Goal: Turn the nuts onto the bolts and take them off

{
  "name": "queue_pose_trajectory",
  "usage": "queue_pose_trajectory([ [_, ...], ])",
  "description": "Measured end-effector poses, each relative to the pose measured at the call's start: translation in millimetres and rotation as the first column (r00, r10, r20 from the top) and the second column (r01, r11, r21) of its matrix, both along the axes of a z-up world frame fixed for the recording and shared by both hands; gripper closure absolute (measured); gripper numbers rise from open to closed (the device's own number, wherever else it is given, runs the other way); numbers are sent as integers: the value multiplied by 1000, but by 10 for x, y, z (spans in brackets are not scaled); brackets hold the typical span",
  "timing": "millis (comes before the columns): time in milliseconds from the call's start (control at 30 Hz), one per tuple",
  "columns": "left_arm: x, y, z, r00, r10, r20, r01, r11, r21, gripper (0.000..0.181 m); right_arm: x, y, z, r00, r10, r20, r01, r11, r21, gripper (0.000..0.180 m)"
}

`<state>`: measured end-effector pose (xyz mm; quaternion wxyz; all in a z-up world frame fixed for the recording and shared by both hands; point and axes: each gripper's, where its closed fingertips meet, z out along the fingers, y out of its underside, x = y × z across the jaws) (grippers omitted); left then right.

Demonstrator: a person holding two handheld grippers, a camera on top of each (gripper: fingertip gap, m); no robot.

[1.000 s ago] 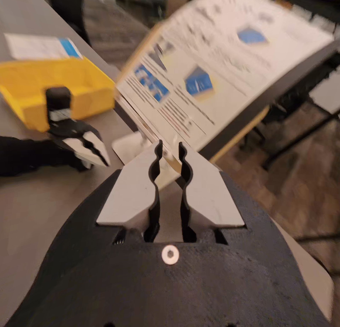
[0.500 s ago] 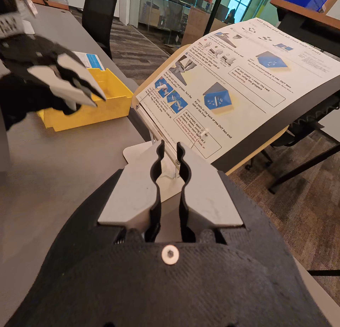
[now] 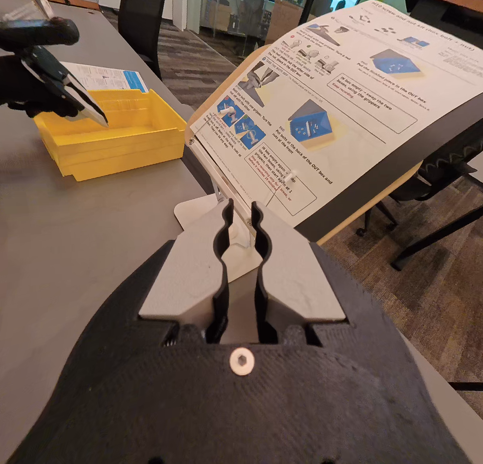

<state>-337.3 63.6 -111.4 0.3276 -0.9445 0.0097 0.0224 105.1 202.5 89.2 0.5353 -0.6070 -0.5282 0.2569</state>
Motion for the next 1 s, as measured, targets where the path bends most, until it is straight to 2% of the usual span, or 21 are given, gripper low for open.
queue_pose_trajectory([
  [67, -57, 18, -141, 998, 41, 44, -40, 999, -19, 162, -15, 13, -36, 1000, 2, 7, -2, 1000, -7, 169],
  [233, -198, -27, -442, 994, 103, 34, -97, 984, -151, 161, -73, 17, -101, 999, 11, 33, -10, 1000, -6, 169],
  [333, -150, -19, -553, 992, 102, 71, -88, 980, -180, 159, -101, 11, -116, 999, 21, 33, -21, 1000, -9, 168],
  [533, -181, 9, -729, 992, 118, 54, -102, 967, -232, 159, -147, 18, -174, 998, 32, 48, -32, 999, -18, 168],
  [667, -202, 43, -787, 994, 107, 31, -95, 961, -258, 167, -172, 16, -191, 998, 37, 53, -36, 999, -17, 168],
  [700, -215, 54, -790, 995, 98, 20, -89, 962, -257, 172, -176, 15, -196, 998, 38, 56, -37, 999, -17, 168],
  [867, -225, 89, -772, 998, 63, -22, -66, 975, -214, 173, -201, 0, -202, 997, 44, 64, -43, 999, -12, 168],
  [1000, -225, 107, -551, 996, 58, -63, -65, 992, -108, 173, -294, -89, -165, 995, 81, 54, -82, 997, 2, 168],
])
